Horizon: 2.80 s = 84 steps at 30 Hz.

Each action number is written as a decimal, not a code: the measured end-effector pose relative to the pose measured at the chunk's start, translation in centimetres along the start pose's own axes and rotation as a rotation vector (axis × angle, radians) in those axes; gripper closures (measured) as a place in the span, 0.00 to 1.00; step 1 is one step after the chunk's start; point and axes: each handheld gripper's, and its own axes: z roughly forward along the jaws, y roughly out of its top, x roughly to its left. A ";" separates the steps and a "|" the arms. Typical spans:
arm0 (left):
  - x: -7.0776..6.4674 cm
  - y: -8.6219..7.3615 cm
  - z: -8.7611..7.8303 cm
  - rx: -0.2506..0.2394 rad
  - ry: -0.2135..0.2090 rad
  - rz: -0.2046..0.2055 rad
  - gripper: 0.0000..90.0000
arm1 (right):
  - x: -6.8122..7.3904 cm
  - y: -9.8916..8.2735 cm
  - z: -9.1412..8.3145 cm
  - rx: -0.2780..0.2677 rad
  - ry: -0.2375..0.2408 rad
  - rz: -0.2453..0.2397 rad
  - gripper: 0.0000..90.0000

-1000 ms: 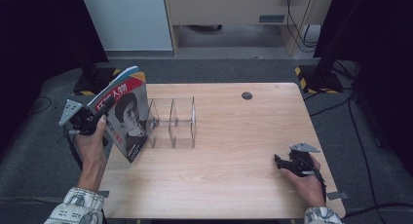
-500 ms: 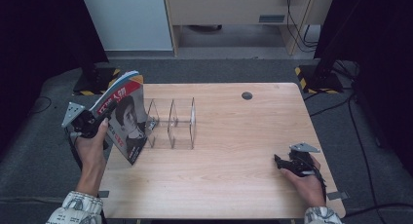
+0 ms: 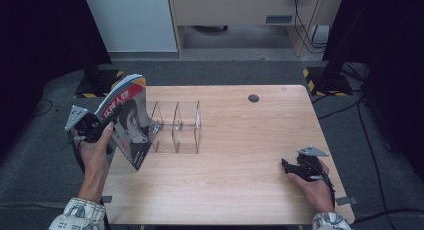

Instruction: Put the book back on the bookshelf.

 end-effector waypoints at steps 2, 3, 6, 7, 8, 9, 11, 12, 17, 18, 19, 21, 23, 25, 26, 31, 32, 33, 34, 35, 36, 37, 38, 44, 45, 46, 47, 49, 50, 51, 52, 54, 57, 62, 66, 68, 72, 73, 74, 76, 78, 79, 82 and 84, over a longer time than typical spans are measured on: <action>0.0 0.0 0.0 0.001 0.005 0.003 0.57 | 0.0 0.0 0.0 0.000 0.000 0.000 0.29; 0.0 0.0 0.0 0.003 0.004 0.000 0.56 | 0.0 0.0 0.0 0.000 0.000 0.000 0.29; 0.1 0.0 0.0 0.007 0.001 -0.003 0.50 | 0.0 0.0 0.0 0.000 0.002 -0.002 0.29; 0.1 0.0 0.0 0.011 0.004 0.000 0.49 | 0.0 0.0 0.0 0.000 0.002 -0.001 0.29; 0.1 0.0 0.0 0.011 0.004 0.000 0.47 | 0.0 0.0 0.0 0.000 0.002 -0.001 0.29; 0.0 0.0 0.0 0.014 0.008 0.002 0.44 | 0.0 0.0 0.0 0.000 0.001 -0.001 0.29; 0.1 0.0 0.0 0.016 0.007 0.002 0.39 | 0.0 0.0 0.0 0.000 0.002 -0.002 0.29; 0.1 0.0 -0.1 0.017 0.008 0.000 0.39 | 0.0 0.0 0.0 0.000 0.002 -0.002 0.29; 0.0 -0.1 -0.1 0.019 0.008 -0.003 0.31 | 0.0 0.0 0.0 0.001 0.002 -0.002 0.29; 0.0 -0.1 -0.1 0.021 0.008 -0.003 0.29 | 0.0 0.0 0.0 0.001 0.002 -0.002 0.29; -0.1 -0.1 -0.1 0.028 0.011 0.001 0.27 | 0.0 0.0 0.0 0.001 0.002 -0.003 0.29; -0.2 -0.1 -0.2 0.032 0.008 -0.004 0.24 | 0.0 0.0 0.0 0.001 0.002 -0.003 0.29; -0.3 0.0 -0.2 0.030 0.011 -0.004 0.21 | 0.0 0.0 0.0 0.001 0.002 -0.003 0.29; -0.4 0.1 -0.3 0.024 0.010 -0.004 0.18 | 0.0 0.0 0.0 0.001 0.002 -0.003 0.29; -0.4 0.1 -0.3 0.024 0.008 -0.004 0.17 | 0.0 0.0 0.0 0.001 0.002 -0.003 0.29; -0.5 0.1 -0.5 0.011 0.011 -0.032 0.13 | 0.0 0.0 0.0 0.002 0.003 -0.003 0.29; -0.5 0.1 -0.5 0.011 0.011 -0.032 0.13 | 0.0 0.0 0.0 0.002 0.003 -0.003 0.29; -0.6 0.0 -0.6 0.013 0.013 -0.022 0.12 | 0.0 0.0 0.0 0.001 0.003 -0.006 0.29; -0.6 0.0 -0.6 0.013 0.013 -0.022 0.11 | 0.0 0.0 0.0 0.001 0.003 -0.006 0.29; -0.6 -0.1 -0.7 0.014 0.009 -0.018 0.11 | 0.0 0.0 0.0 0.001 0.003 -0.006 0.29; -0.7 -0.1 -0.8 0.018 0.005 -0.013 0.11 | 0.0 0.0 0.0 0.001 0.003 -0.006 0.29; -0.7 -0.1 -0.8 0.020 0.000 -0.009 0.10 | 0.0 0.0 0.0 0.001 0.003 -0.003 0.29; -0.7 -0.1 -0.8 0.020 0.000 -0.009 0.09 | 0.0 0.0 0.0 0.001 0.003 -0.003 0.29; -1.4 -0.1 -1.1 0.024 -0.014 0.030 0.06 | 0.0 0.0 0.0 0.001 0.003 -0.006 0.29; -1.4 -0.1 -1.1 0.027 -0.017 0.032 0.06 | 0.0 0.0 0.0 0.001 0.003 -0.006 0.29; -1.4 -0.1 -1.1 0.027 -0.017 0.032 0.05 | 0.0 0.0 0.0 0.001 0.003 -0.006 0.29; -1.5 -0.2 -1.2 0.030 -0.022 0.039 0.05 | 0.0 0.0 0.0 0.001 0.004 -0.008 0.29; -1.6 -0.2 -1.4 0.034 -0.019 0.048 0.04 | 0.0 0.0 0.0 0.000 0.004 -0.008 0.29; -1.6 -0.2 -1.4 0.034 -0.019 0.048 0.04 | 0.0 0.0 0.0 0.000 0.004 -0.008 0.29; -1.5 -0.3 -1.5 0.035 -0.017 0.046 0.04 | 0.0 0.0 0.0 0.001 0.004 -0.007 0.29; -1.5 -0.3 -1.5 0.035 -0.017 0.046 0.03 | 0.0 0.0 0.0 0.001 0.004 -0.008 0.29; -1.4 -0.4 -1.7 0.037 -0.016 0.049 0.03 | 0.0 0.0 0.0 0.001 0.004 -0.007 0.29; -1.3 -0.7 -2.1 0.046 -0.012 0.053 0.03 | 0.0 0.0 0.0 0.001 0.004 -0.008 0.29; -1.2 -1.0 -2.6 0.051 -0.010 0.060 0.03 | 0.0 0.0 0.0 0.001 0.004 -0.008 0.29; -1.2 -1.1 -2.8 0.052 -0.007 0.068 0.03 | 0.0 0.0 0.0 0.001 0.004 -0.008 0.28; -1.3 -1.2 -2.9 0.052 -0.008 0.069 0.02 | 0.0 0.0 0.0 0.001 0.004 -0.008 0.28; -1.3 -1.3 -3.1 0.057 -0.013 0.073 0.02 | 0.0 0.0 0.0 0.001 0.004 -0.008 0.28; -1.3 -1.3 -3.1 0.056 -0.013 0.074 0.02 | 0.0 0.0 0.0 0.001 0.004 -0.008 0.28; -1.3 -1.3 -3.1 0.056 -0.013 0.074 0.02 | 0.0 0.0 0.0 0.001 0.004 -0.008 0.28; -1.3 -1.4 -3.3 0.056 -0.010 0.080 0.02 | 0.0 0.0 0.0 0.001 0.005 -0.008 0.28; -1.3 -1.5 -3.4 0.057 -0.009 0.080 0.02 | 0.0 0.0 0.0 0.001 0.005 -0.008 0.28; -1.3 -1.6 -3.5 0.058 -0.009 0.081 0.02 | 0.0 0.0 0.0 0.002 0.005 -0.008 0.28; -1.4 -1.7 -3.6 0.060 -0.009 0.085 0.02 | 0.0 0.0 0.0 0.002 0.005 -0.009 0.28; -1.4 -1.8 -3.7 0.062 -0.010 0.088 0.02 | 0.0 0.0 0.0 0.002 0.006 -0.008 0.28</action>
